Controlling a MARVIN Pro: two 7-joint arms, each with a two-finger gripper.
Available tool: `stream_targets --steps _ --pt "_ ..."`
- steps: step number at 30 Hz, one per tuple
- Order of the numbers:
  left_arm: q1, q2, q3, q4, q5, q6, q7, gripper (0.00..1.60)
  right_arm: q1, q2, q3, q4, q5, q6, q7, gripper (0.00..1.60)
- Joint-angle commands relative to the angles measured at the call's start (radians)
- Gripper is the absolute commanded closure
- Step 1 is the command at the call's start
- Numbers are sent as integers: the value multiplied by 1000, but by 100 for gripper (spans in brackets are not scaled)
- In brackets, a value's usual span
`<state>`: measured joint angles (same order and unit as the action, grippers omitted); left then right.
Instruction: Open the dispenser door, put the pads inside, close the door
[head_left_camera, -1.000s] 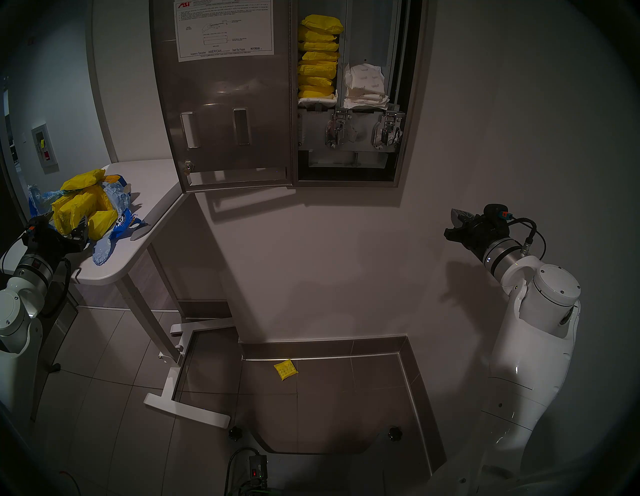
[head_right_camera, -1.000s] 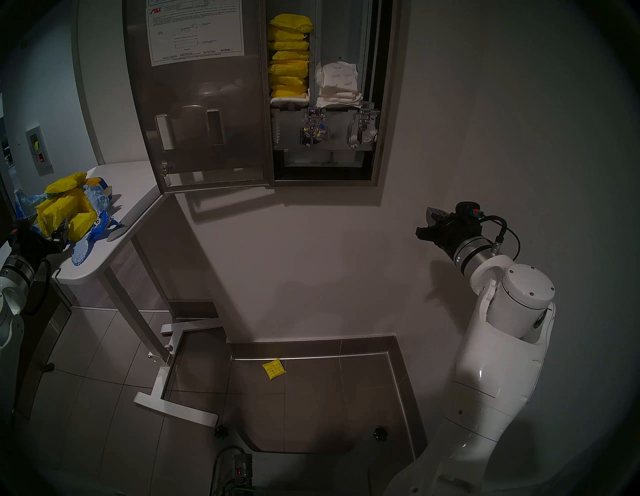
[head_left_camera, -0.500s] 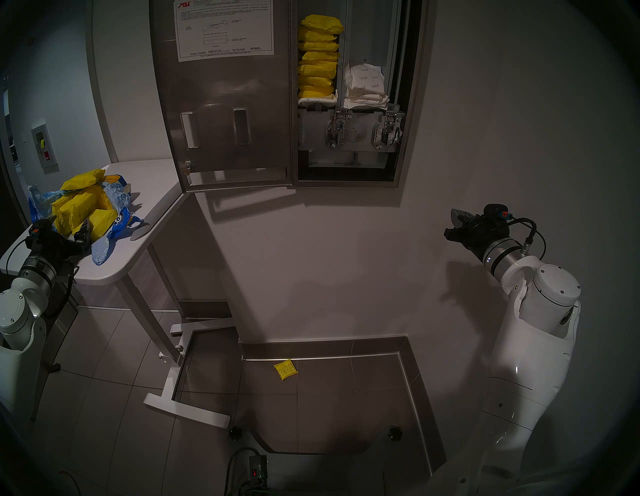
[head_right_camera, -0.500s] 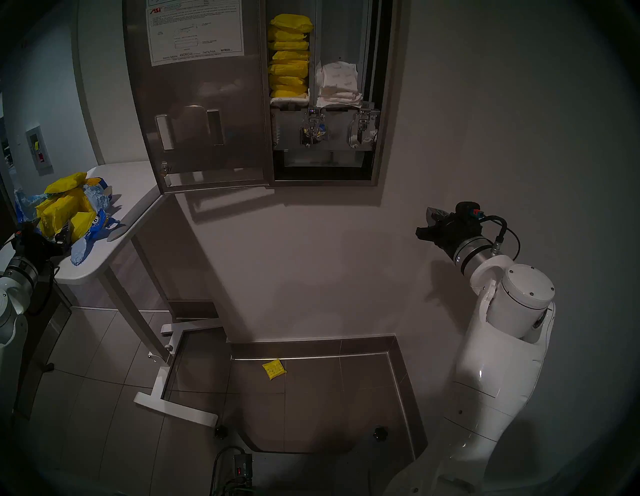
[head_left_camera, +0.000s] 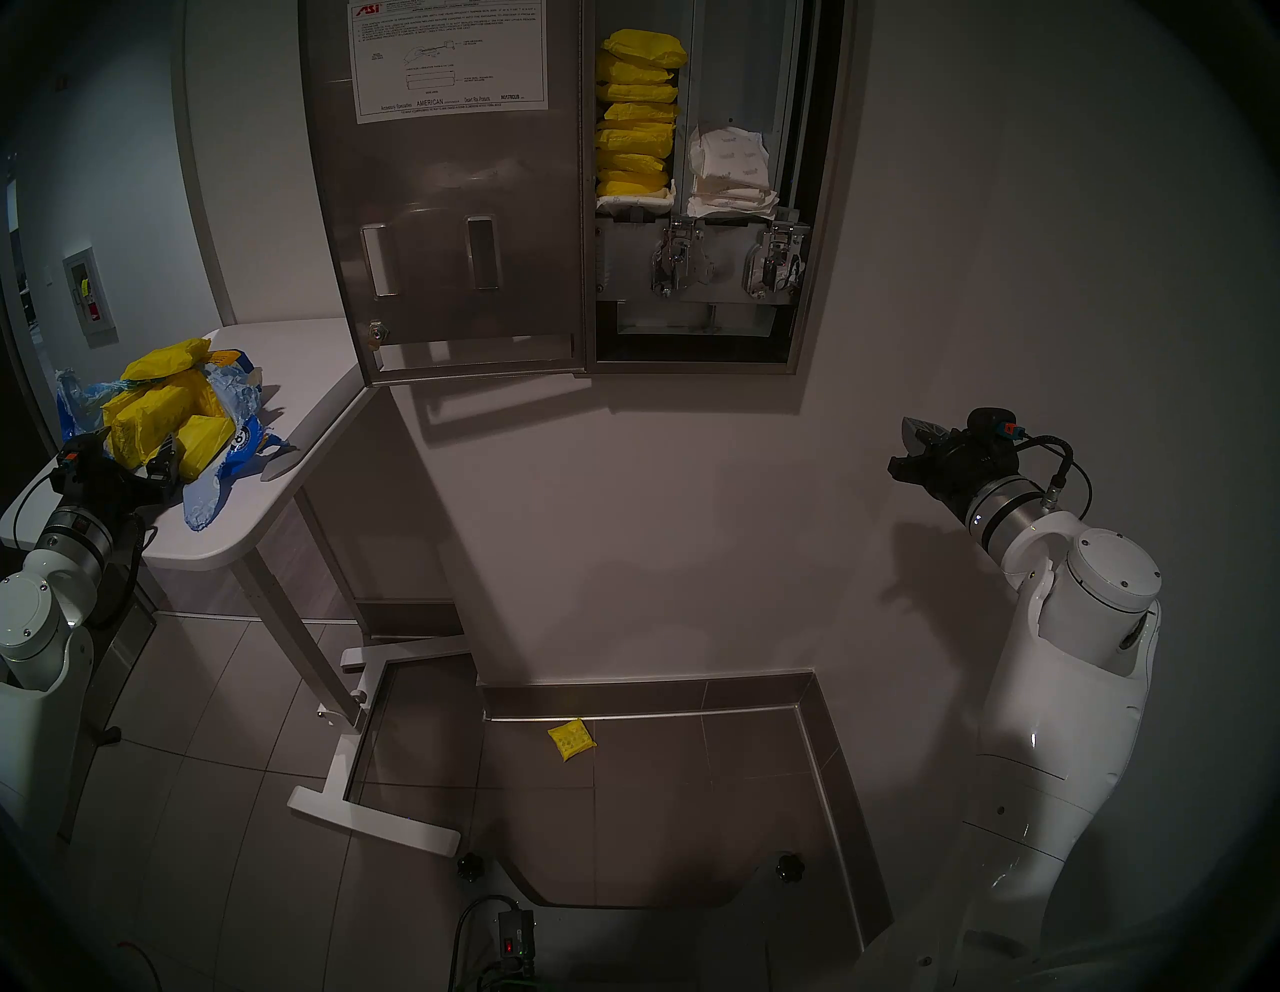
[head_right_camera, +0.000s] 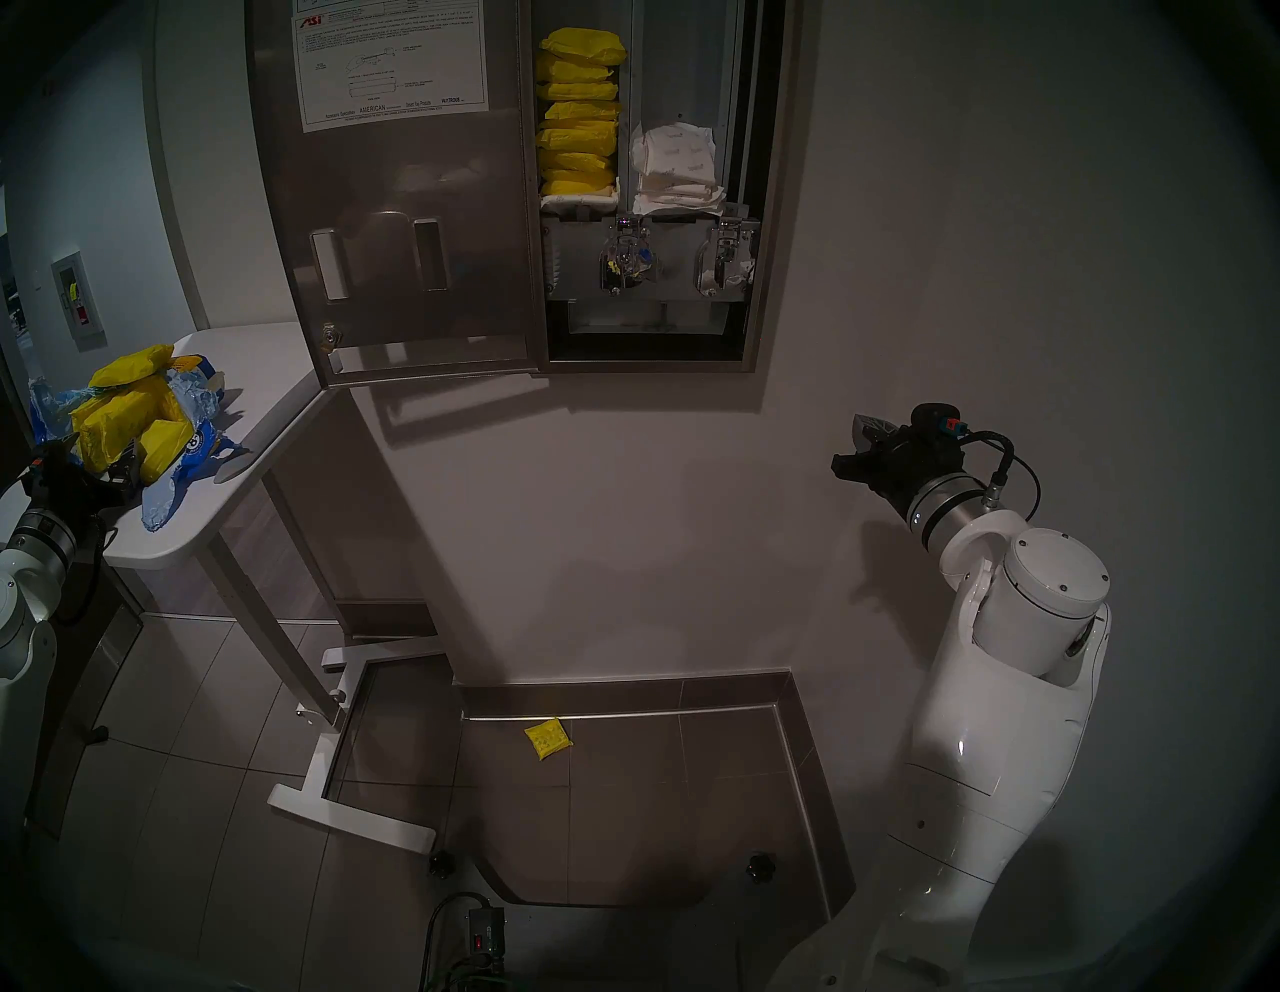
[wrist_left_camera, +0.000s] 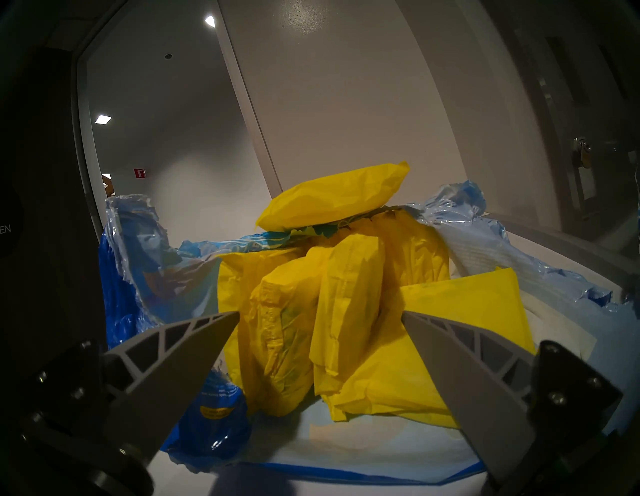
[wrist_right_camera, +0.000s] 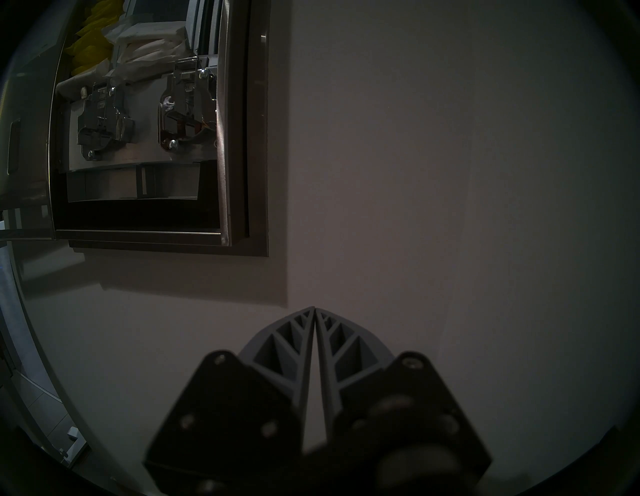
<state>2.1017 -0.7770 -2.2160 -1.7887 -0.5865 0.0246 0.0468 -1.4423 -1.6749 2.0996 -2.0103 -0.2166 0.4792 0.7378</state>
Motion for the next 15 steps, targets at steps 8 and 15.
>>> stream_targets --steps 8,15 --pt "-29 23 -21 -34 0 -17 2 0 21 5 -1 -32 5 -10 -2 118" --pt "-27 18 -28 -36 -8 -17 -1 0 21 5 -1 -33 5 -10 -2 118"
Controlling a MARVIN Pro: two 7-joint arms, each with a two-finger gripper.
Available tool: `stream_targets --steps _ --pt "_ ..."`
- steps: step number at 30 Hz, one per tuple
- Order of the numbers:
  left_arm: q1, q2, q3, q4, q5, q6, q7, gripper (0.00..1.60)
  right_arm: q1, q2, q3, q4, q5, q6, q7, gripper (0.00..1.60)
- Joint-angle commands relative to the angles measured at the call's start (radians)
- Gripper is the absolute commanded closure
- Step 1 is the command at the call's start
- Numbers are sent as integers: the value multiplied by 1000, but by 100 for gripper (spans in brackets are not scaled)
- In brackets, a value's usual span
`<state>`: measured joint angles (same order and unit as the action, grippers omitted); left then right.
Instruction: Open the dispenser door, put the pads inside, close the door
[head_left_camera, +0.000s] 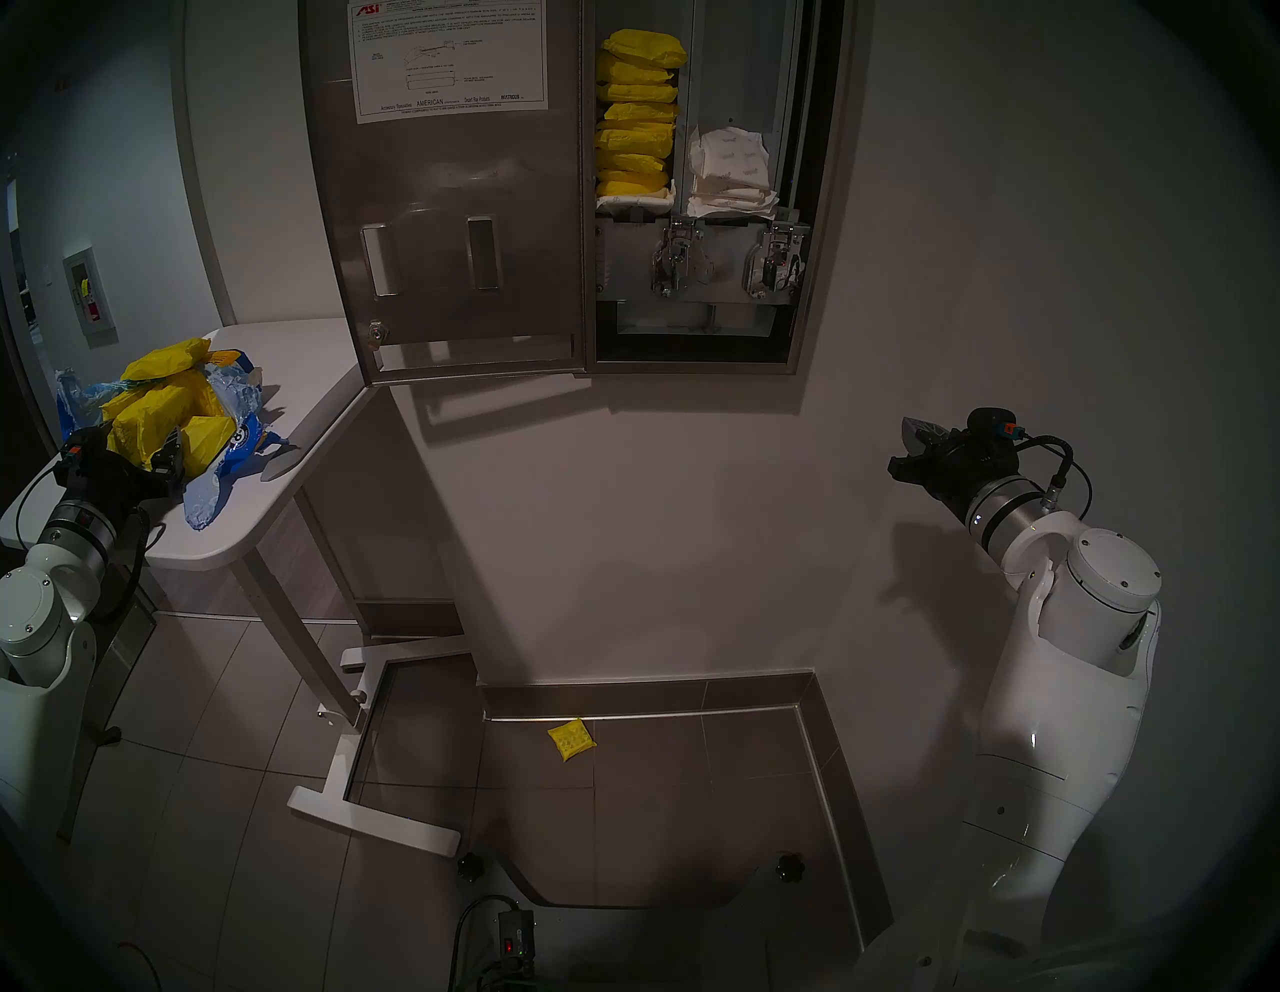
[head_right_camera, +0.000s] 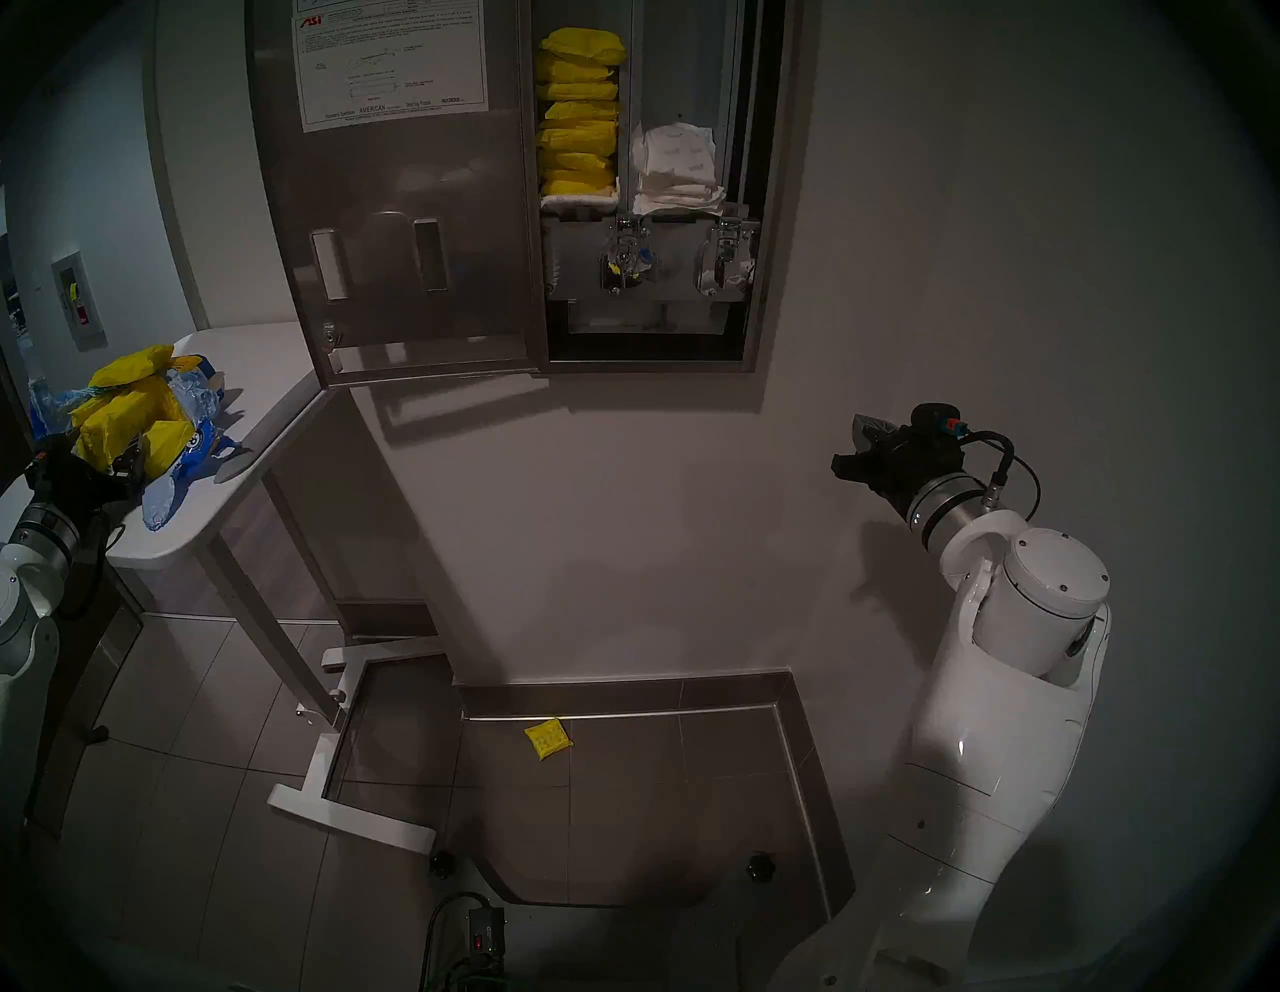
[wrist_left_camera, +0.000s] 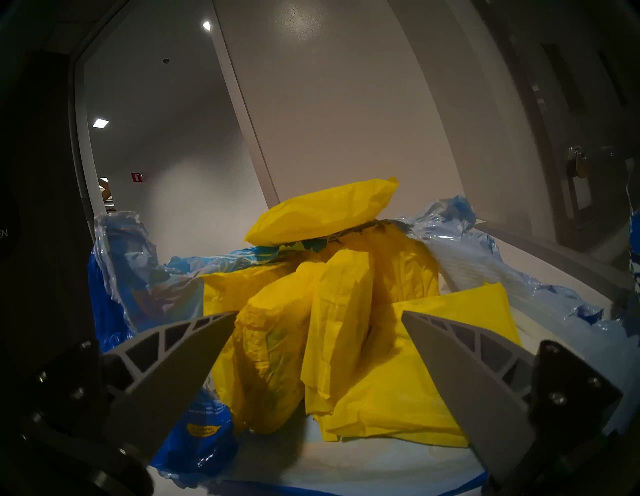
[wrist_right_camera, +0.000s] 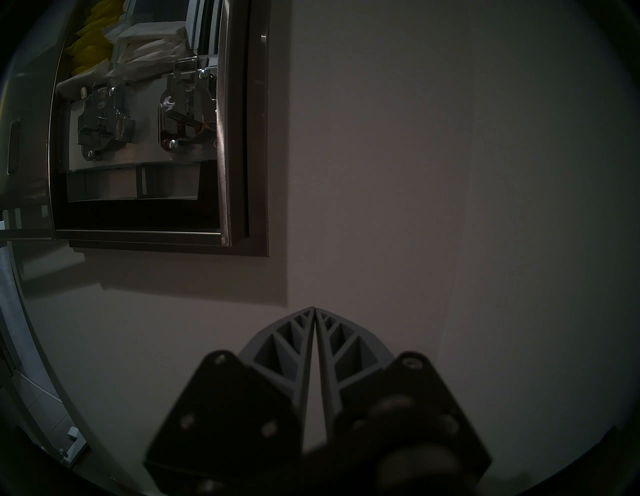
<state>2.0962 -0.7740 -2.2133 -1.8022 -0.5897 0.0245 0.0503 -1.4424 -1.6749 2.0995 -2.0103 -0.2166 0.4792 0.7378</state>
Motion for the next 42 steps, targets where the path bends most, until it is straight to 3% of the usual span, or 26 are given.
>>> stream_targets --steps 1,24,42 --pt "-20 15 -31 -23 -5 -16 -5 0 21 5 -1 -33 5 -10 -2 118" --pt "-8 6 -12 -26 -28 7 0 0 20 5 -1 -33 5 -10 -2 118" --pt "-33 33 -8 -4 -31 26 25 0 20 5 -2 -33 5 -10 -2 118"
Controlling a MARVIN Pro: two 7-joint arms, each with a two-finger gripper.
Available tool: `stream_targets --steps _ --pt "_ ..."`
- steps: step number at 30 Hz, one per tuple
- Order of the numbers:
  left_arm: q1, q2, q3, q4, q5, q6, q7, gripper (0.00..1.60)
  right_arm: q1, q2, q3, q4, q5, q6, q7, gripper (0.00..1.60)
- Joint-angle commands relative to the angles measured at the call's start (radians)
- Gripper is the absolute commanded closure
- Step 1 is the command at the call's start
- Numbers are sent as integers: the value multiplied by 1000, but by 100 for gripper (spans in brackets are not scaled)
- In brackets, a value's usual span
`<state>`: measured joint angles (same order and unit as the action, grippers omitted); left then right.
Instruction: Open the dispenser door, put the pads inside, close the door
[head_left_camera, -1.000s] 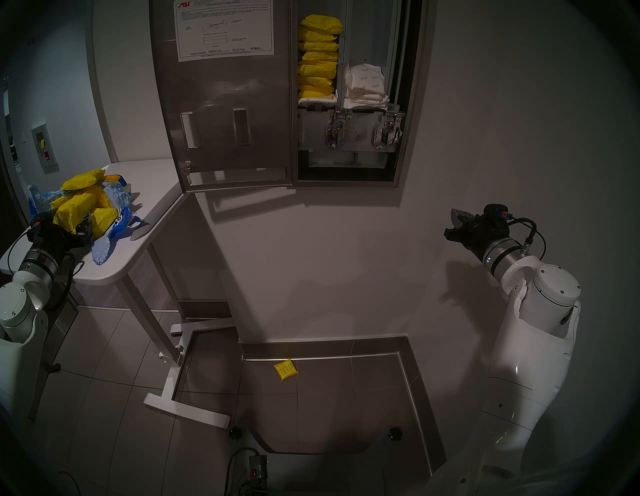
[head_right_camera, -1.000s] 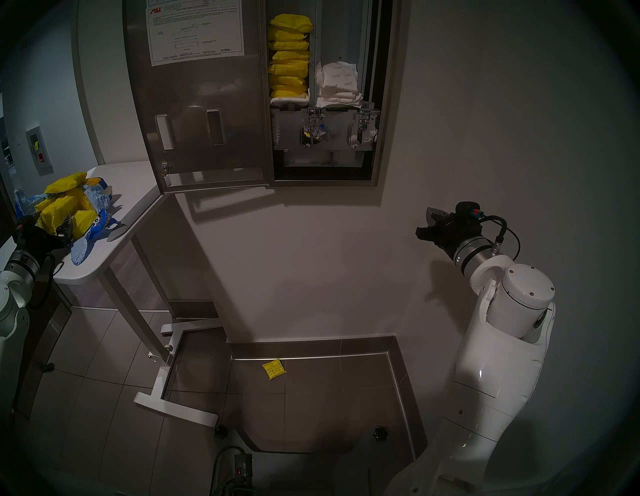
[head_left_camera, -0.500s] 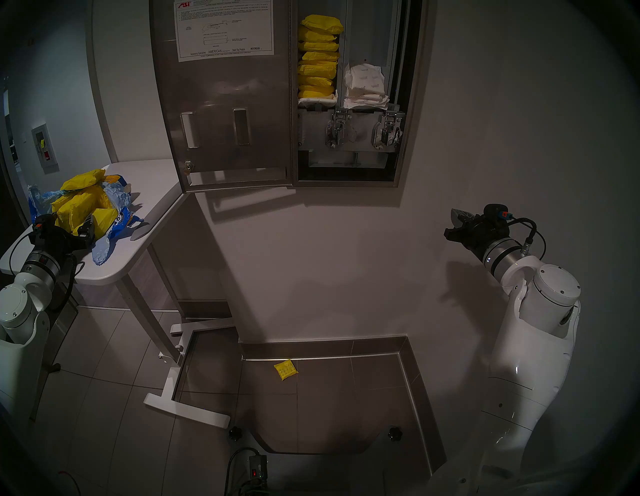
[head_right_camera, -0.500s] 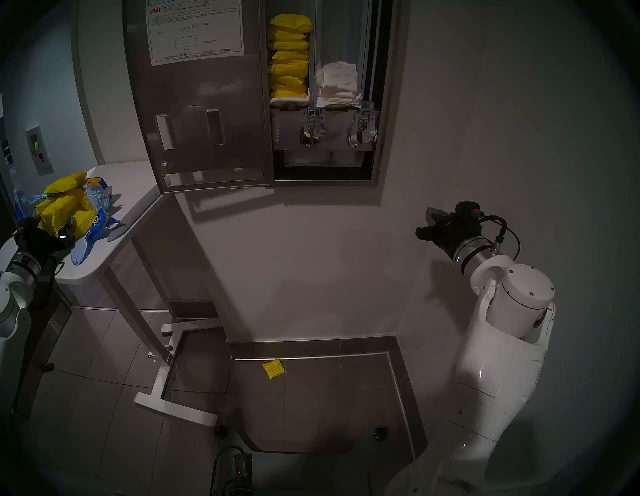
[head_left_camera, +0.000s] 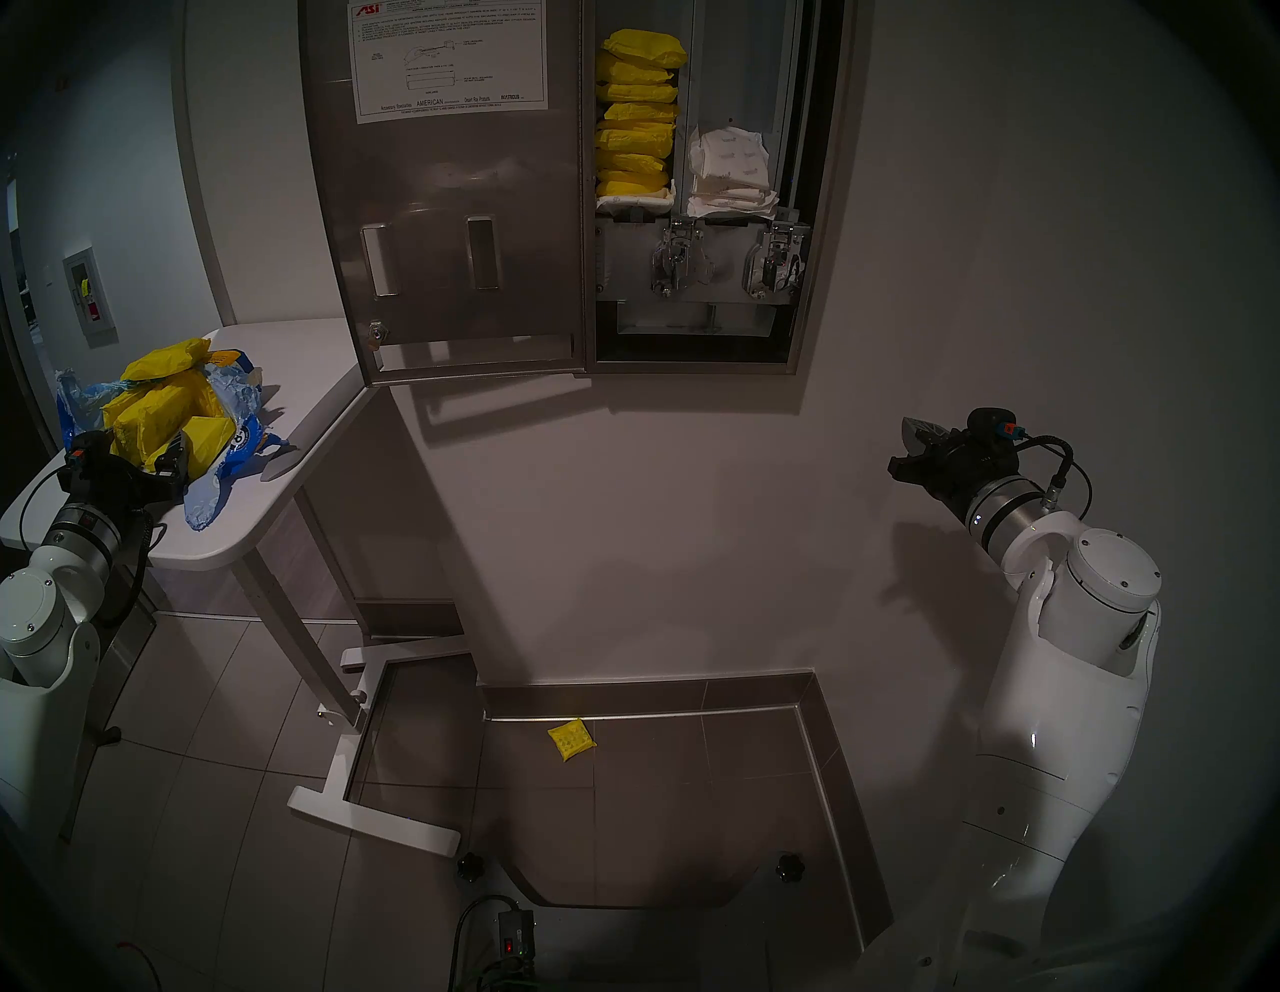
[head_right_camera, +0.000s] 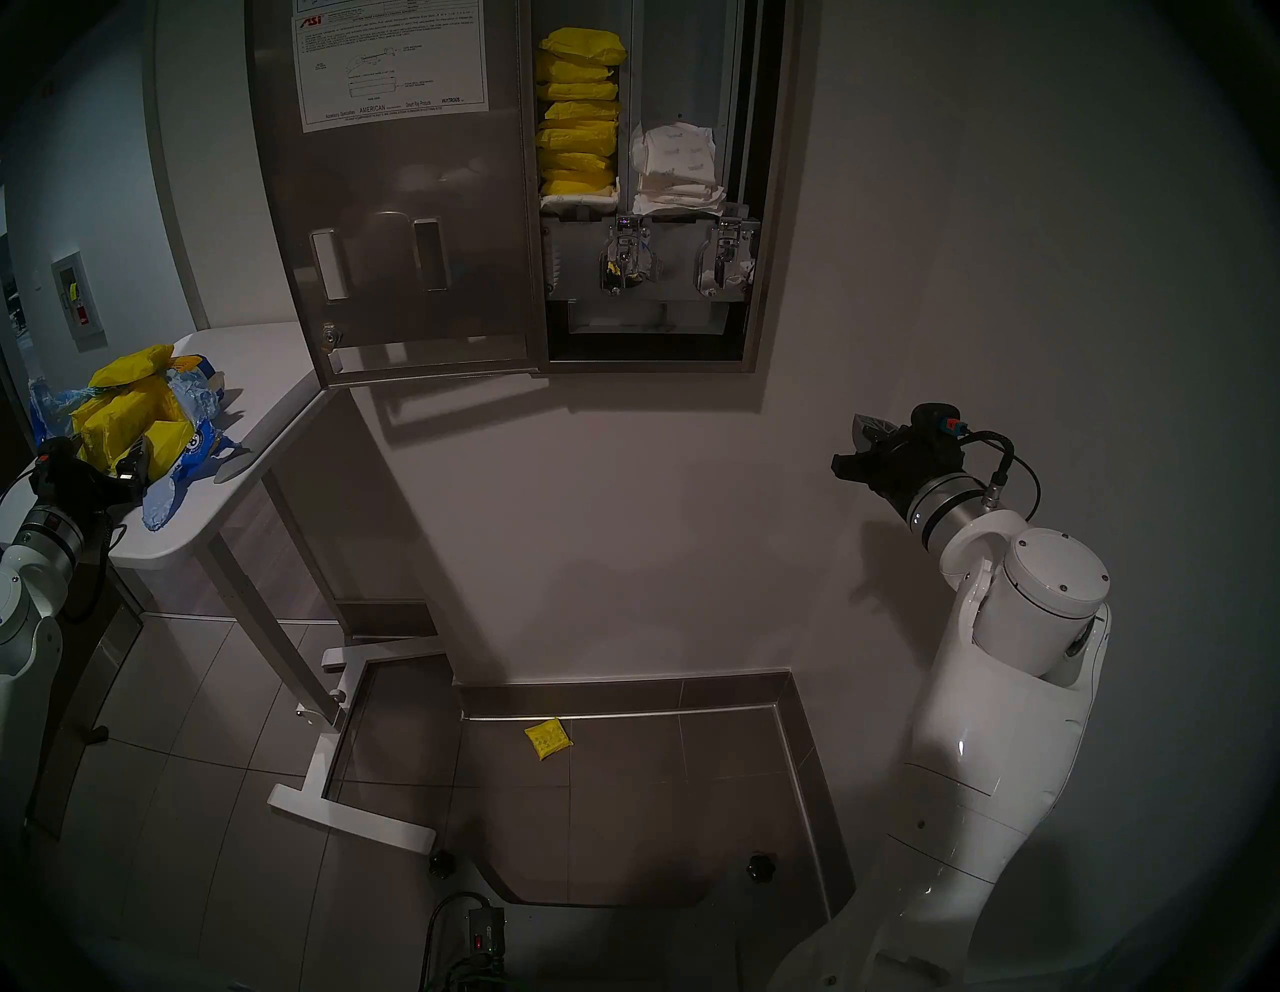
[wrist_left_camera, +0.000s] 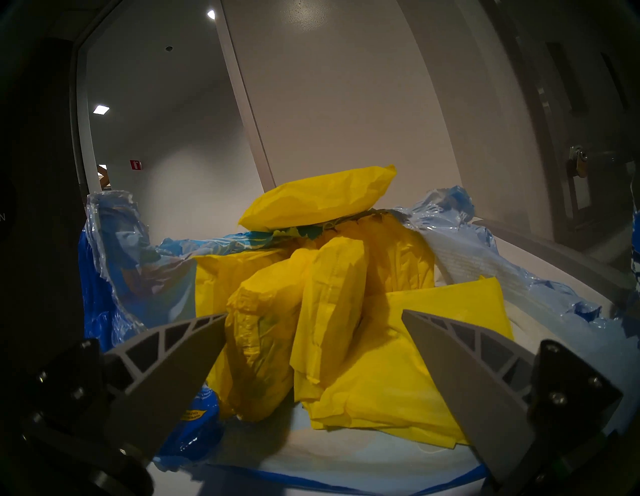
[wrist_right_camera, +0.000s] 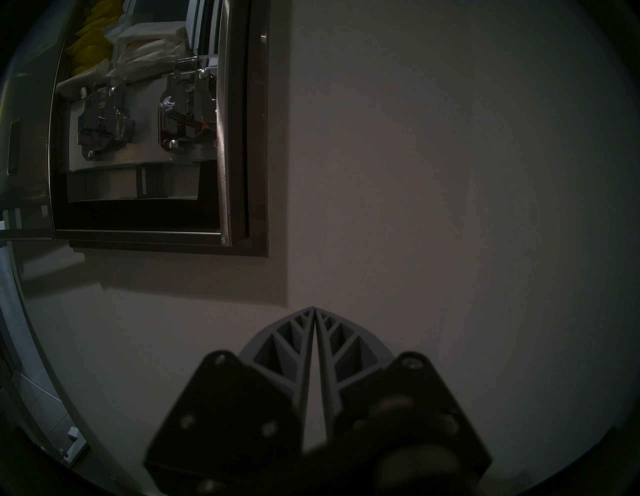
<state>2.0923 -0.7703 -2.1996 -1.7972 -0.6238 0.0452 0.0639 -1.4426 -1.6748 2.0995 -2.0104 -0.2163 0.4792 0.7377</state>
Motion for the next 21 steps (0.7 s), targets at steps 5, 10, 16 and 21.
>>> stream_targets --steps 5,10,16,21 --pt "-35 34 -18 -7 1 11 18 0 21 5 -1 -33 5 -10 -2 118" --pt "-38 37 -17 -14 -5 17 21 0 21 5 -1 -33 5 -10 -2 118" --pt "-38 39 -11 -24 -9 25 26 0 21 5 -1 -33 5 -10 -2 118" --pt "-39 38 2 -26 -10 25 30 0 21 5 -1 -33 5 -10 -2 118"
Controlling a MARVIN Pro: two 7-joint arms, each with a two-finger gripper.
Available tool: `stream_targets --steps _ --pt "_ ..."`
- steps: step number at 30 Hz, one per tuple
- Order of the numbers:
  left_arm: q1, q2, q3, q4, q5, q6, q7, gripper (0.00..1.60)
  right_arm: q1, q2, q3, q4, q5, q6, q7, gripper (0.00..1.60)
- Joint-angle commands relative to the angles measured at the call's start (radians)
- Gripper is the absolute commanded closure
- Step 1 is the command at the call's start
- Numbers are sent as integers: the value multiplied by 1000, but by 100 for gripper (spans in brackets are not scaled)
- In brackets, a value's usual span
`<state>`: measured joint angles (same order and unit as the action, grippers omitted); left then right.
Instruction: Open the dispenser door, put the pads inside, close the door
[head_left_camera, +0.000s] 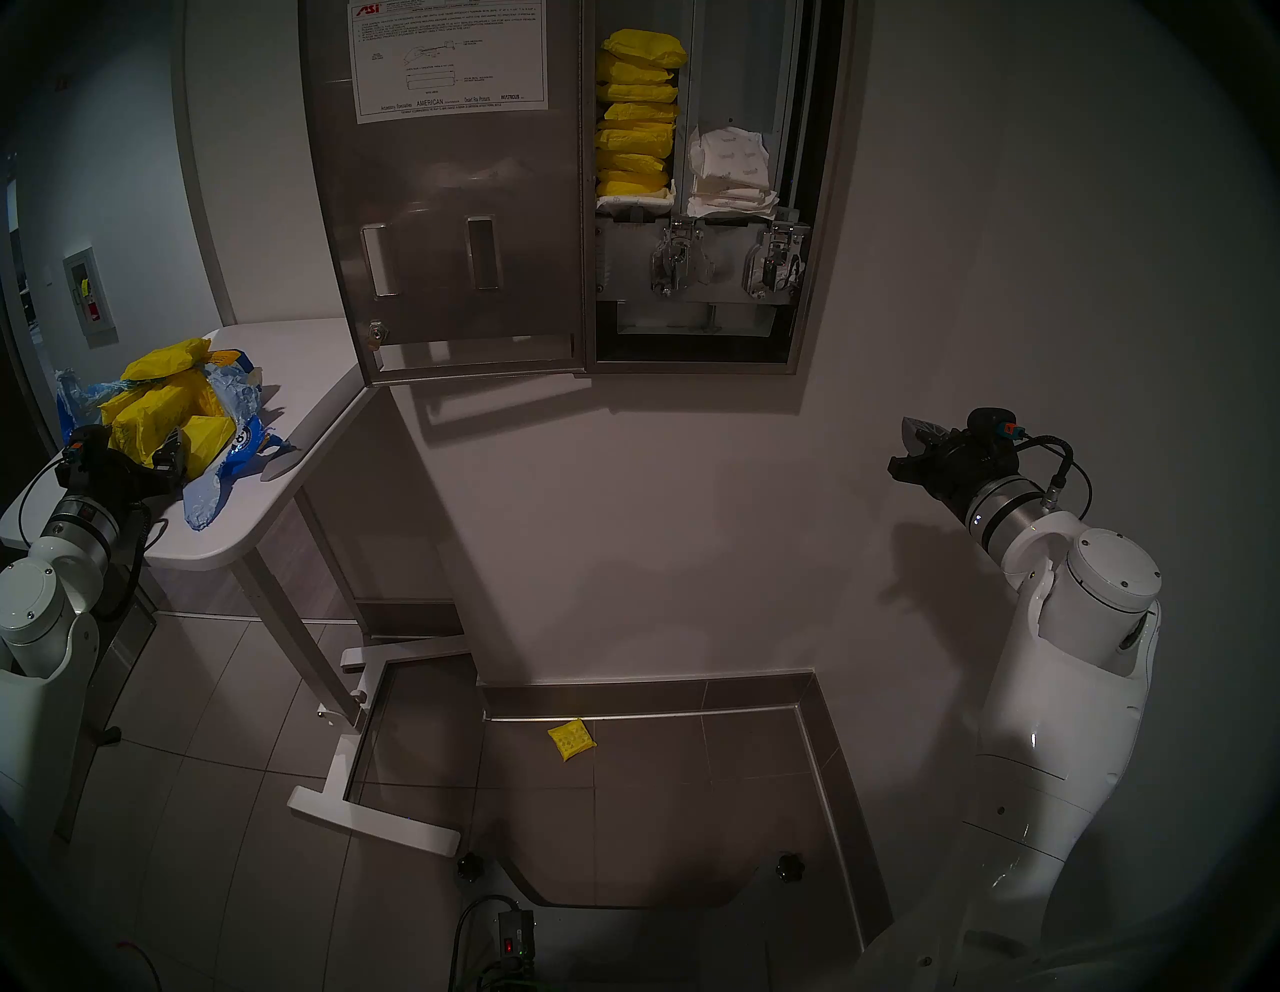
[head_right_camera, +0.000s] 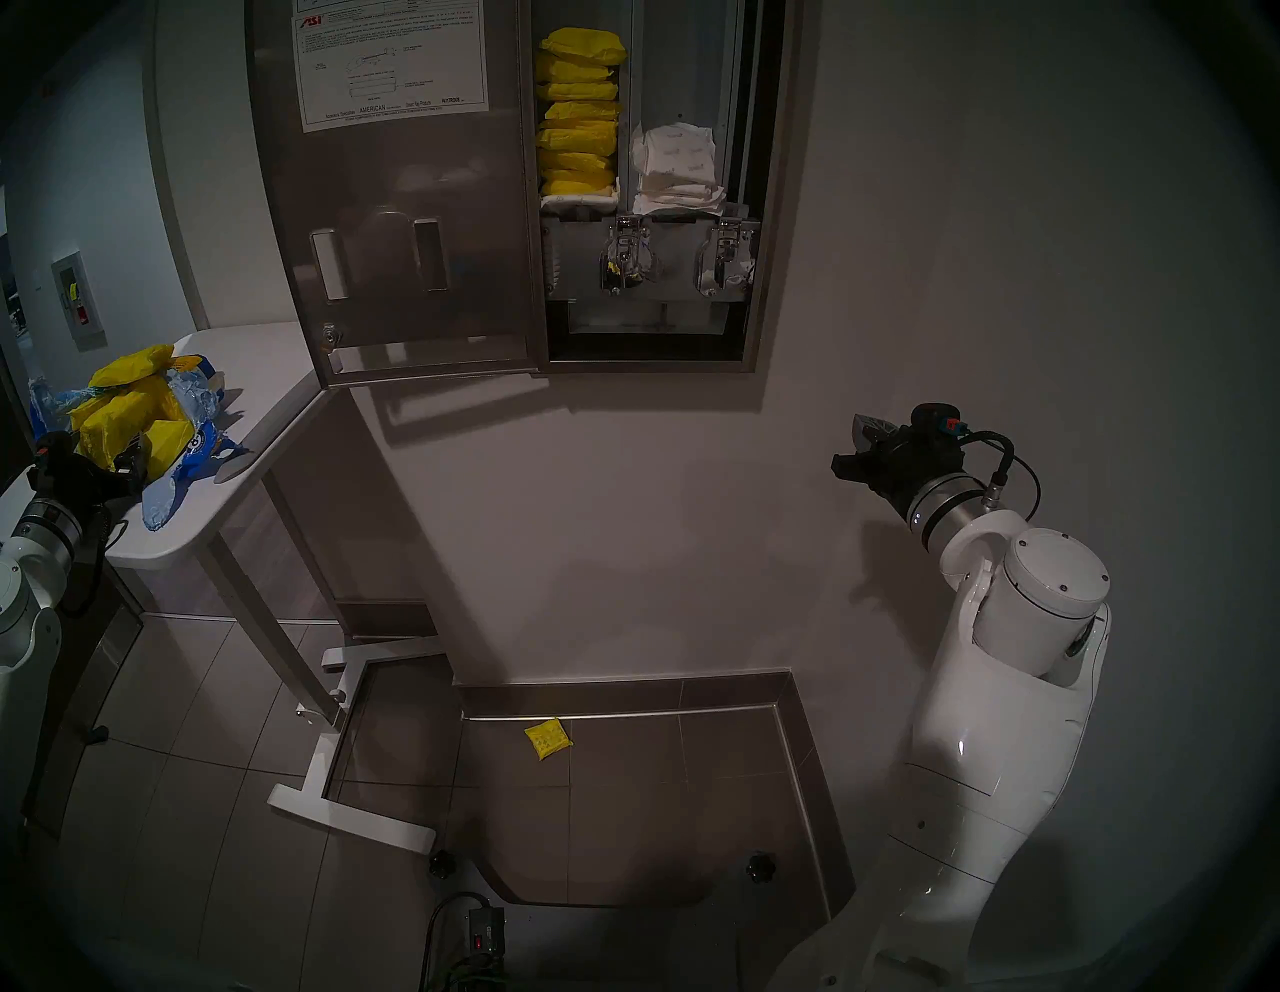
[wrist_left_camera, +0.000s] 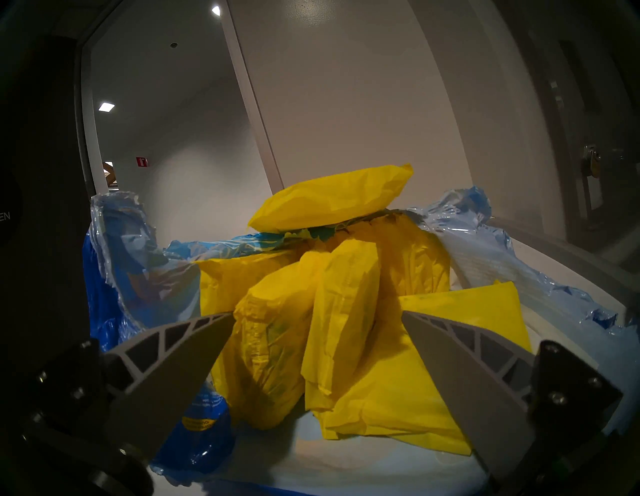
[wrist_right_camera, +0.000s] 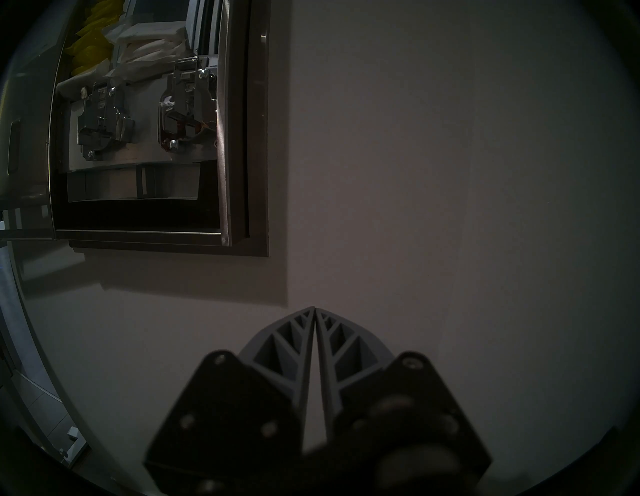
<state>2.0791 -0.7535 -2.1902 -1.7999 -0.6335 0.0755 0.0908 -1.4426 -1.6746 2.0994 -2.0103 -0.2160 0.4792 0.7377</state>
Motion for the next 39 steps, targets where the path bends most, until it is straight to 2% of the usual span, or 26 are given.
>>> stream_targets --steps 1,20,28,39 --pt "-25 21 -5 -24 0 -6 3 0 21 5 -1 -33 4 -10 -2 118" --pt "-23 20 24 -33 -2 -12 11 0 20 5 -1 -33 4 -10 -2 118" --pt "6 -10 18 -78 -5 -22 6 0 20 5 -1 -33 4 -10 -2 118" --pt "13 -27 21 -90 6 -36 -5 0 20 5 -1 -33 5 -10 -3 118"
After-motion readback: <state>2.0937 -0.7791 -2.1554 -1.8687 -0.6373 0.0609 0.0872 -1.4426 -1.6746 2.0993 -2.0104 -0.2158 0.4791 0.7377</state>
